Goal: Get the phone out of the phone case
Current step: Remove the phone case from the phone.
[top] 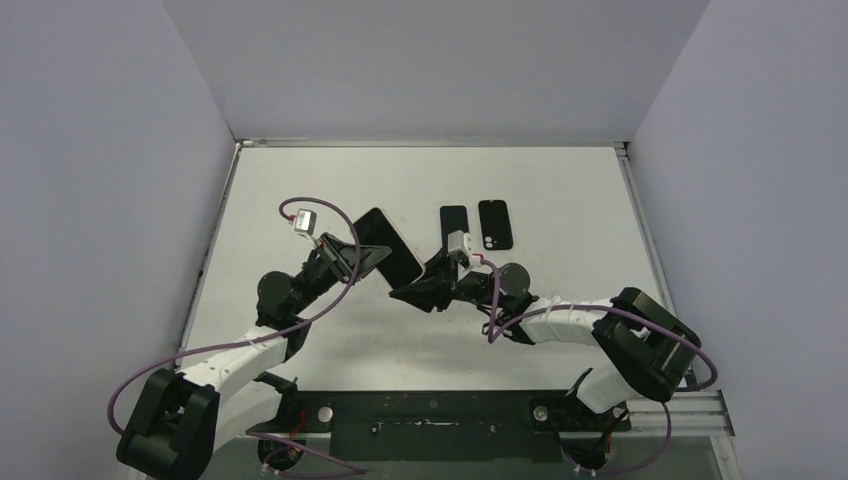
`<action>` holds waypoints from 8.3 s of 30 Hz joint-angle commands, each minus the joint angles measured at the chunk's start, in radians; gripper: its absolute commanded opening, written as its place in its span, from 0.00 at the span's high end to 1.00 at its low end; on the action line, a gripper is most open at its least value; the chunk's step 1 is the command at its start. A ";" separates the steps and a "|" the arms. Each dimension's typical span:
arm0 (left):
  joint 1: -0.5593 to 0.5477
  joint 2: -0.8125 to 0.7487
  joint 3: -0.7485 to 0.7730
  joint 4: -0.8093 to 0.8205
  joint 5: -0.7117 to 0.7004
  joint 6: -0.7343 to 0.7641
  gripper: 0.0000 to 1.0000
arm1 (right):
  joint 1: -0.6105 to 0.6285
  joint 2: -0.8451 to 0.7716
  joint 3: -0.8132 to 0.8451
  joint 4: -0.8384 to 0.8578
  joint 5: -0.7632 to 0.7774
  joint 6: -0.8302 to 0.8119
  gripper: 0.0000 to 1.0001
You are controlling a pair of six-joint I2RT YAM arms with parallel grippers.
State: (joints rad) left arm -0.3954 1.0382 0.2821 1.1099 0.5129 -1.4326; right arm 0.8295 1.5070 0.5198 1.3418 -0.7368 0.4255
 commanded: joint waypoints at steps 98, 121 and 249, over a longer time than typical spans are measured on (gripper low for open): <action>0.169 0.073 0.387 -0.677 0.707 0.714 1.00 | -0.013 -0.003 0.462 -1.521 -0.277 -1.267 1.00; 0.173 0.030 0.350 -0.641 0.643 0.695 1.00 | -0.070 -0.108 0.313 -1.164 -0.259 -0.992 0.78; -0.109 0.155 0.131 -0.454 -0.207 0.537 0.38 | -0.178 0.057 -0.141 0.137 0.220 0.453 1.00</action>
State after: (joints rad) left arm -0.5095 1.2297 0.3370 0.8173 0.3729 -1.0050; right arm 0.6540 1.5608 0.3786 1.2819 -0.5583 0.8505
